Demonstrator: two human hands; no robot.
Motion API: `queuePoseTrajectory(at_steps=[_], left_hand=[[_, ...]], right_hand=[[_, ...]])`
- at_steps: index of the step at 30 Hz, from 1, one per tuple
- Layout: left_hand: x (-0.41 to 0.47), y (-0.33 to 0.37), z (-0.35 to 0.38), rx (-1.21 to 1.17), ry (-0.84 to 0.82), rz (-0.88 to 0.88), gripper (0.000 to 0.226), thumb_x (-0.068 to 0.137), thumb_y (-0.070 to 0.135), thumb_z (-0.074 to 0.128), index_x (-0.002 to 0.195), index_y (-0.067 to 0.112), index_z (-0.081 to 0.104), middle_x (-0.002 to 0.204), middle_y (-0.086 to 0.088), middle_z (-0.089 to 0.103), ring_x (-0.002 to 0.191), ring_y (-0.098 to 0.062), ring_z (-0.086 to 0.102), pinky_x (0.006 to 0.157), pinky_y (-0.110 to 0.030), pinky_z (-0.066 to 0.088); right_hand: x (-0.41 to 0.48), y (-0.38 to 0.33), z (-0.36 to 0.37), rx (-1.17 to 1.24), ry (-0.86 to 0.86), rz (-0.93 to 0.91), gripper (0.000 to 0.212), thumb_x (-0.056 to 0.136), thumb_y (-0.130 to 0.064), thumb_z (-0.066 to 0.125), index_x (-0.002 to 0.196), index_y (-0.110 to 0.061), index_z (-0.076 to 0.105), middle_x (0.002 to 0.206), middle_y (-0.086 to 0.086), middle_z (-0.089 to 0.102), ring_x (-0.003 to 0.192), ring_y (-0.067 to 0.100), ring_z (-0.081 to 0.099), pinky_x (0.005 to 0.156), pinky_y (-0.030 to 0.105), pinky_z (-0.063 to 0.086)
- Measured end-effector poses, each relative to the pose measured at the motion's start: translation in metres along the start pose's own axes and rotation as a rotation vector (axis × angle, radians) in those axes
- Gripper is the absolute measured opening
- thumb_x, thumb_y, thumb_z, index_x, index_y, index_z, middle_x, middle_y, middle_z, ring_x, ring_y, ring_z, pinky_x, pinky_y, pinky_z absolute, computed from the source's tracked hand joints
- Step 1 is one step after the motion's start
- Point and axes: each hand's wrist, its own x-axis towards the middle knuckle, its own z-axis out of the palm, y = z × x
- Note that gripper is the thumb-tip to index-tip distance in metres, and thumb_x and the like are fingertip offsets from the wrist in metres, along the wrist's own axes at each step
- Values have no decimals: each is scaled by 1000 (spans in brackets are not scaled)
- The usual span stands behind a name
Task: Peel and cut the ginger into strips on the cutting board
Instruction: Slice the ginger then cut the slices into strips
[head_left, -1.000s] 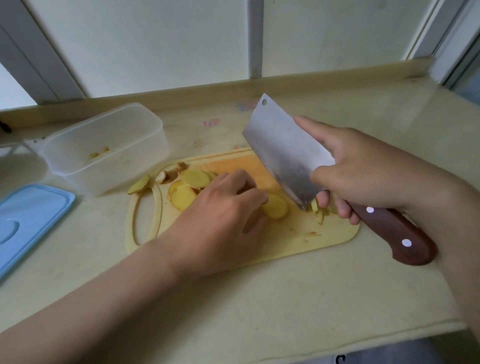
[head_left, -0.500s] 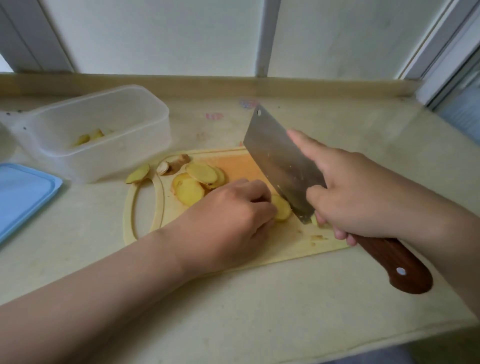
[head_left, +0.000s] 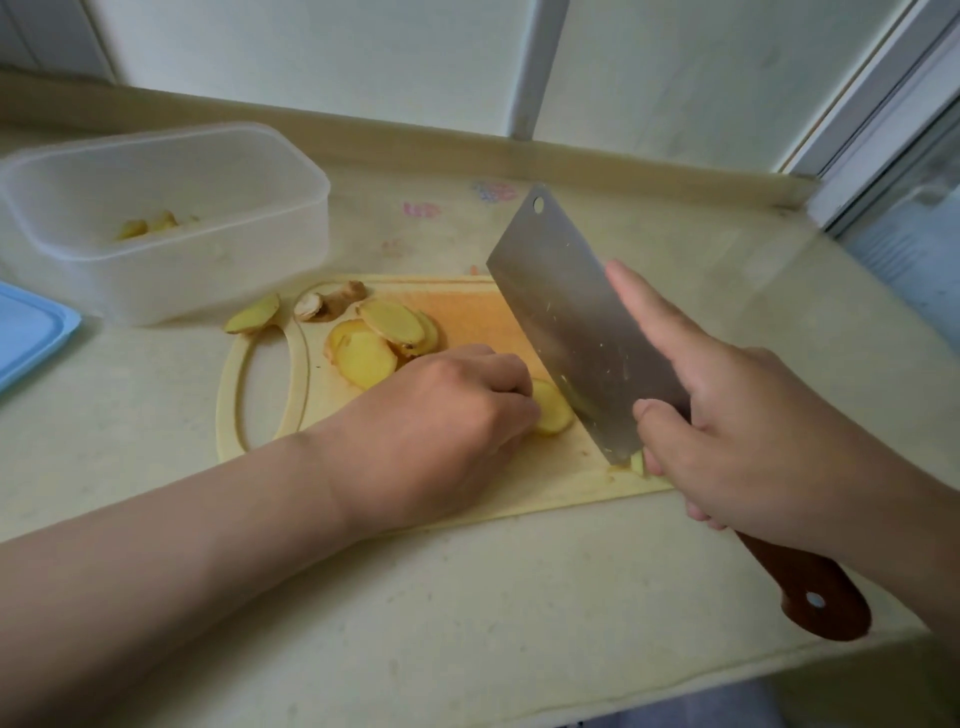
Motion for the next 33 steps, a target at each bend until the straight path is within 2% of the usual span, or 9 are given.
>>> queuePoseTrajectory(at_steps=[6, 11, 15, 20, 25, 30, 33], left_hand=[[0, 0, 1, -1, 19, -4, 13, 92, 11, 62, 87, 6, 73, 93, -5, 68, 80, -26, 63, 68, -38, 53], [2, 0, 1, -6, 23, 0, 16, 92, 12, 60, 85, 8, 74, 89, -4, 67, 77, -25, 61, 67, -38, 52], [1, 1, 1, 2, 20, 5, 21, 95, 15, 56, 87, 7, 74, 89, -6, 67, 77, -27, 61, 66, -40, 52], [-1, 2, 1, 4, 37, -6, 25, 98, 18, 55, 87, 7, 74, 89, -6, 67, 77, -26, 62, 67, -40, 52], [-1, 1, 1, 0, 51, -10, 24, 97, 17, 55, 85, 8, 73, 89, -5, 67, 76, -25, 62, 66, -39, 52], [0, 1, 4, 4, 55, -4, 24, 95, 17, 54, 83, 8, 73, 86, -6, 66, 75, -27, 62, 64, -40, 52], [1, 0, 3, 3, 41, 5, 23, 94, 16, 54, 85, 8, 73, 87, -6, 65, 76, -28, 62, 66, -40, 53]], right_hand=[[-1, 0, -2, -38, -20, -3, 93, 100, -15, 44, 143, -81, -5, 73, 16, 70, 55, 31, 64, 57, 51, 59], [27, -10, -5, -15, -91, 16, 92, 98, -10, 43, 151, -73, 2, 71, 8, 69, 44, 25, 66, 45, 43, 61], [40, -15, 0, 10, -30, -19, 93, 95, -7, 43, 158, -63, 4, 70, 7, 68, 44, 24, 66, 45, 45, 61], [6, -1, 11, 51, 112, -56, 93, 101, -9, 44, 155, -68, -4, 67, 17, 69, 51, 34, 63, 49, 52, 56], [-1, 2, 4, -25, 43, -47, 91, 101, -14, 44, 151, -72, -5, 71, 17, 69, 56, 32, 64, 56, 52, 57], [13, -11, -5, -106, -79, -28, 89, 100, -11, 43, 156, -65, 0, 58, 8, 64, 45, 27, 64, 48, 44, 61], [33, -22, -5, -129, -94, -33, 93, 96, -8, 44, 160, -60, 1, 60, 4, 66, 40, 21, 65, 49, 42, 62]])
